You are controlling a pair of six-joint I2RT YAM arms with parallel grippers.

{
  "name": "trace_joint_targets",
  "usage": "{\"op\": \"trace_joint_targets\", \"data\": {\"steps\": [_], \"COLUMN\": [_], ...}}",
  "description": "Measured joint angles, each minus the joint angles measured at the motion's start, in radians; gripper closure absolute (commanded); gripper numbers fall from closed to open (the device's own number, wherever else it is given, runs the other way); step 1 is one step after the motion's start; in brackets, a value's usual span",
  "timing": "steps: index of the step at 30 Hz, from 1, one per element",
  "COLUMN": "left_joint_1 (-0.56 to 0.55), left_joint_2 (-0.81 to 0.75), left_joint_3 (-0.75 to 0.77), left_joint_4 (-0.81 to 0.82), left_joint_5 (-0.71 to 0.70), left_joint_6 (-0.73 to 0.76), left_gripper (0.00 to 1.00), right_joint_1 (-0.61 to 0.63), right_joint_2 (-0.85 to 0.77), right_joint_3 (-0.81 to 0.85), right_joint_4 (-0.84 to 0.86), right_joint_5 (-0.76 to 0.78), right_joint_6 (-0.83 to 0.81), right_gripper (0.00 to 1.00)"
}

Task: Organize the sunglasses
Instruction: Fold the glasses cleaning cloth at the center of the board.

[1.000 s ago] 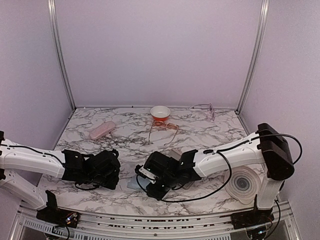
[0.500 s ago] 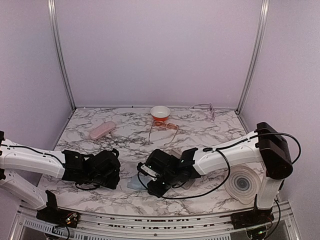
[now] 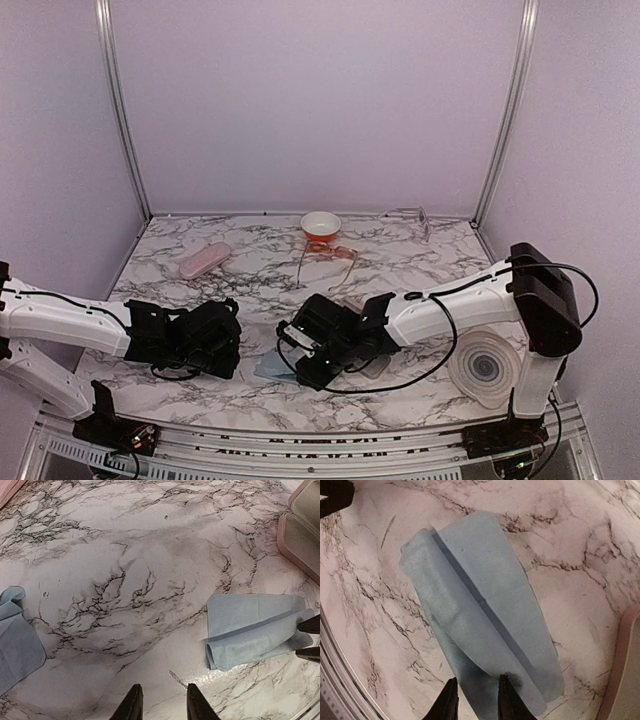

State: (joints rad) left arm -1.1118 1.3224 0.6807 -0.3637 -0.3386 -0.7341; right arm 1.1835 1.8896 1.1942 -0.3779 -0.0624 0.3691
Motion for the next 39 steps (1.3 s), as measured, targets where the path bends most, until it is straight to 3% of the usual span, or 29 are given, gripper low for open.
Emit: {"op": "trace_joint_targets", "data": {"steps": [31, 39], "left_joint_1": [-0.035, -0.038], "left_joint_2": [-0.022, -0.035], "left_joint_3": [0.0, 0.0], "left_joint_4": [0.054, 0.055], "left_joint_5": [0.118, 0.121], "left_joint_6": [0.124, 0.139], "left_gripper": [0.69, 0.69], "right_joint_1": [-0.066, -0.057], "right_joint_2": [0.029, -0.1], "right_joint_3": [0.064, -0.034], "right_joint_4": [0.023, 0.047], "right_joint_5": [0.053, 0.043], "right_joint_6": [0.005, -0.016], "right_gripper": [0.68, 0.7]}}
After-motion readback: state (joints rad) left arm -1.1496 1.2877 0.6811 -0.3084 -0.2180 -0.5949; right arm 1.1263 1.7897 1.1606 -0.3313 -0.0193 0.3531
